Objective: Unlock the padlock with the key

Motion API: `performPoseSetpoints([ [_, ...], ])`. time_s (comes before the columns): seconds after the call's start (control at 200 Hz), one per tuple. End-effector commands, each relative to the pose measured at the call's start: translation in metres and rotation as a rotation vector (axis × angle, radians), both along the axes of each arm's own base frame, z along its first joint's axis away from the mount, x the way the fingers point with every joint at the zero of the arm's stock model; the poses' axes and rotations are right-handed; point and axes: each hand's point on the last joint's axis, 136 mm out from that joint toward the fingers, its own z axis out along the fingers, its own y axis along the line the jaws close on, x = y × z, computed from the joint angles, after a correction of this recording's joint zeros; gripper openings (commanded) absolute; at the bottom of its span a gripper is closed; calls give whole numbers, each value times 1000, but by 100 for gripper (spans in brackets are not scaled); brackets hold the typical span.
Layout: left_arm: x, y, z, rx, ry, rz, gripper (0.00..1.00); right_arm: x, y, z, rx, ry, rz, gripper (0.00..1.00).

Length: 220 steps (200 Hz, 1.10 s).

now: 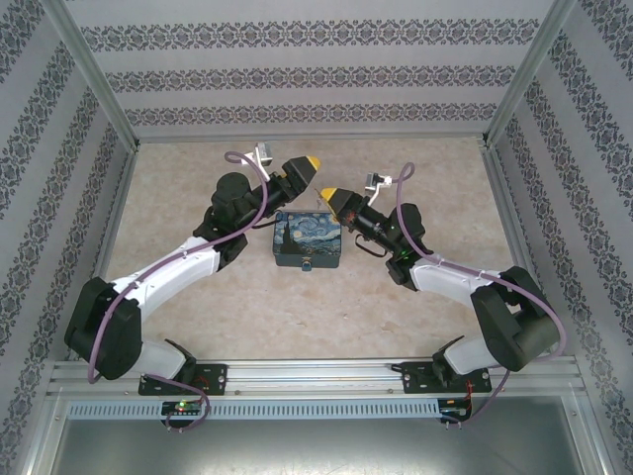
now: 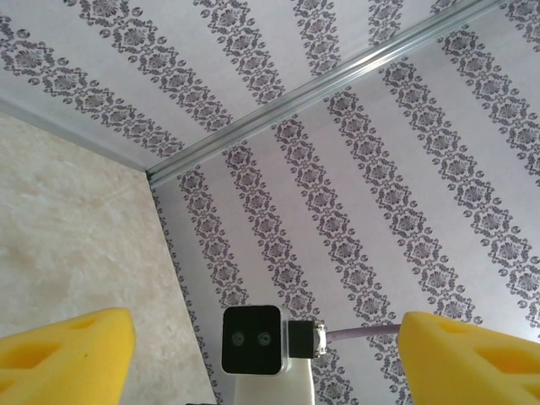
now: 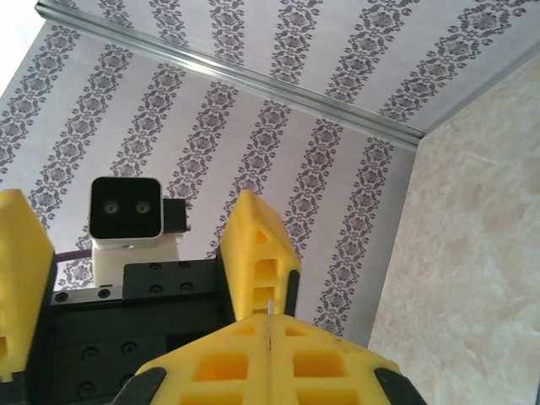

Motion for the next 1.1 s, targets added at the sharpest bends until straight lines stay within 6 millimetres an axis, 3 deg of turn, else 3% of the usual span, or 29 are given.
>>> performPoseSetpoints([
  [0.0, -3, 8, 0, 31, 0, 22, 85, -1, -6, 2, 2, -17, -5, 0],
  [0.15, -11, 11, -19, 110, 55, 7, 89, -1, -13, -7, -15, 5, -9, 0],
  [0.25, -25, 16, -45, 204, 107, -17, 90, -1, -19, -13, -33, 21, -14, 0],
  [0.525, -82, 34, -146, 452, 274, -115, 93, 17, -30, -46, -110, 107, -32, 0],
  [0.64, -106, 36, -186, 527, 315, -164, 94, 32, -25, -60, -119, 142, -22, 0],
  [0.719, -118, 33, -204, 564, 309, -194, 89, 41, -16, -63, -112, 155, -5, 0],
  [0.859, -124, 29, -225, 613, 292, -208, 80, 56, -5, -72, -109, 183, 1, 0],
  [1.094, -117, 18, -256, 696, 286, -233, 80, 64, 10, -87, -113, 213, -2, 0],
])
